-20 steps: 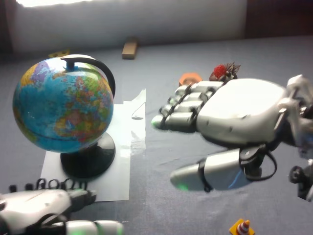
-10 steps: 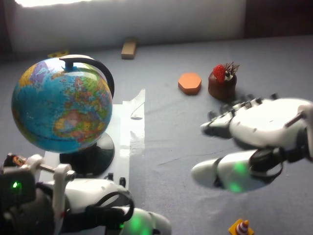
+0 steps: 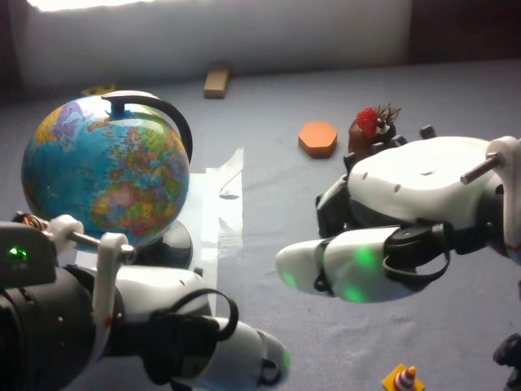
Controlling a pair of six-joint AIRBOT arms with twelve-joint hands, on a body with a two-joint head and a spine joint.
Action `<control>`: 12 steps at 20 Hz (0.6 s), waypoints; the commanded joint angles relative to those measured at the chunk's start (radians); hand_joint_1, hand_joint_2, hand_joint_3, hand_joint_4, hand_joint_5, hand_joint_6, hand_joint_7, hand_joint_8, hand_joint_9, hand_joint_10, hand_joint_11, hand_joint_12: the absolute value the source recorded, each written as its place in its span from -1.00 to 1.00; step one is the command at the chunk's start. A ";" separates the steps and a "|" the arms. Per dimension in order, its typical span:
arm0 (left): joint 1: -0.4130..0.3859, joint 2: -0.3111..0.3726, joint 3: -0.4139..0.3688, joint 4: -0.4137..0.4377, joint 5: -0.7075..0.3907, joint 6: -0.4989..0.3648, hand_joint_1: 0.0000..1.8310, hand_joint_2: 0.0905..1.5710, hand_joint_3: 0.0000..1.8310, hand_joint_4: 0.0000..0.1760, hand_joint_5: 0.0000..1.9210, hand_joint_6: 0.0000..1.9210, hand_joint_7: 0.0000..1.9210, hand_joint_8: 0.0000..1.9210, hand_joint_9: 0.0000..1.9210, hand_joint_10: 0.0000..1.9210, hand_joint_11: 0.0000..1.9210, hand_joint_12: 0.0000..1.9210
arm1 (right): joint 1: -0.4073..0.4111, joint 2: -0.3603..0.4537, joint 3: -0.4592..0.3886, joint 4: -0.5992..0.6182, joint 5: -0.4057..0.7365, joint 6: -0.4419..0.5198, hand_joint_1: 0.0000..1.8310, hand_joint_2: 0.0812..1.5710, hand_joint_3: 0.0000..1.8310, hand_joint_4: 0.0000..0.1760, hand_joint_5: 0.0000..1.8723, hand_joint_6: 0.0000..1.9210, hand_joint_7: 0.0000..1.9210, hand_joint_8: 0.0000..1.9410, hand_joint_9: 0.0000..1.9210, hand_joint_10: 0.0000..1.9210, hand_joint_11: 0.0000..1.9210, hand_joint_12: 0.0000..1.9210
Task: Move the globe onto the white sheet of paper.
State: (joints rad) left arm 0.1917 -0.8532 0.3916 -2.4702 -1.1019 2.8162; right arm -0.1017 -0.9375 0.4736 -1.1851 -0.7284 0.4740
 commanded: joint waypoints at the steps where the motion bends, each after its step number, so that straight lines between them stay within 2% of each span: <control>1: -0.014 0.004 0.001 0.042 0.011 0.000 -1.00 0.62 -0.99 -1.00 -0.07 -0.86 0.06 -0.90 -0.14 -0.51 -0.71 0.44 | 0.017 0.005 -0.008 -0.055 0.021 0.009 -0.93 0.55 -1.00 -1.00 -0.27 0.24 -0.14 0.06 -0.37 0.62 -0.55 0.98; 2: -0.018 0.003 0.001 0.054 0.012 0.001 -0.91 0.66 -1.00 -1.00 0.02 -0.73 0.18 -0.82 -0.15 -0.10 -0.59 0.64 | 0.017 0.005 -0.010 -0.055 0.025 0.014 -0.85 0.57 -1.00 -1.00 -0.21 0.38 -0.11 0.28 -0.29 0.78 -0.41 1.00; 3: -0.022 0.003 0.001 0.063 0.015 0.010 -0.82 0.69 -1.00 -1.00 0.03 -0.43 0.21 -0.59 -0.12 0.21 -0.45 0.80 | 0.016 0.005 -0.010 -0.055 0.036 0.026 -0.78 0.60 -0.99 -1.00 -0.16 0.46 -0.09 0.44 -0.21 0.85 -0.31 1.00; 4: -0.028 0.005 0.001 0.073 0.015 0.018 -0.78 0.73 -1.00 -1.00 -0.02 -0.18 0.11 -0.17 -0.09 0.47 -0.34 0.95 | 0.015 0.005 -0.010 -0.055 0.044 0.032 -0.70 0.63 -0.99 -1.00 -0.15 0.55 -0.07 0.55 -0.16 0.87 -0.25 1.00; 5: -0.034 0.006 0.001 0.084 0.015 0.025 -0.75 0.75 -1.00 -1.00 -0.04 0.06 0.03 0.27 -0.03 0.71 -0.20 0.99 | 0.015 0.005 -0.010 -0.055 0.045 0.037 -0.58 0.66 -0.99 -1.00 -0.15 0.66 -0.04 0.65 -0.10 0.90 -0.18 1.00; 6: -0.037 0.007 0.001 0.098 0.015 0.026 -0.71 0.76 -1.00 -1.00 -0.08 0.31 0.00 0.60 0.03 0.92 -0.08 1.00 | 0.016 0.006 -0.010 -0.056 0.051 0.043 -0.49 0.69 -0.98 -1.00 -0.12 0.75 0.01 0.69 -0.02 0.90 -0.07 1.00; 7: -0.038 0.007 0.003 0.103 0.013 0.026 -0.65 0.78 -1.00 -1.00 -0.08 0.62 0.03 0.87 0.13 0.98 0.08 1.00 | 0.016 0.006 -0.010 -0.056 0.060 0.047 -0.41 0.73 -0.97 -1.00 -0.06 0.81 0.07 0.72 0.06 0.94 0.03 1.00; 8: -0.041 0.008 0.006 0.110 0.012 0.026 -0.49 0.80 -1.00 -1.00 -0.06 0.85 0.10 0.97 0.20 1.00 0.20 1.00 | 0.015 0.006 -0.010 -0.056 0.068 0.049 -0.09 0.34 -0.30 -1.00 -0.27 0.88 0.11 0.89 0.13 0.99 0.10 1.00; 9: -0.042 0.008 0.010 0.113 0.012 0.026 -0.25 0.81 -1.00 -1.00 -0.01 0.98 0.17 1.00 0.26 1.00 0.26 1.00 | 0.014 0.006 -0.010 -0.056 0.071 0.050 0.03 0.06 0.20 -1.00 -0.24 0.99 0.16 0.95 0.21 1.00 0.25 1.00; 12: -0.044 0.008 0.016 0.120 0.016 0.026 -0.14 0.80 -1.00 -1.00 0.03 0.99 0.18 1.00 0.28 1.00 0.28 1.00 | 0.011 0.006 -0.010 -0.056 0.074 0.051 0.04 0.00 0.28 -1.00 -0.21 1.00 0.20 1.00 0.26 1.00 0.32 1.00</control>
State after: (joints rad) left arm 0.1574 -0.8501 0.4053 -2.3943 -1.1103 2.8452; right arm -0.1013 -0.9363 0.4679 -1.1870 -0.6819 0.5186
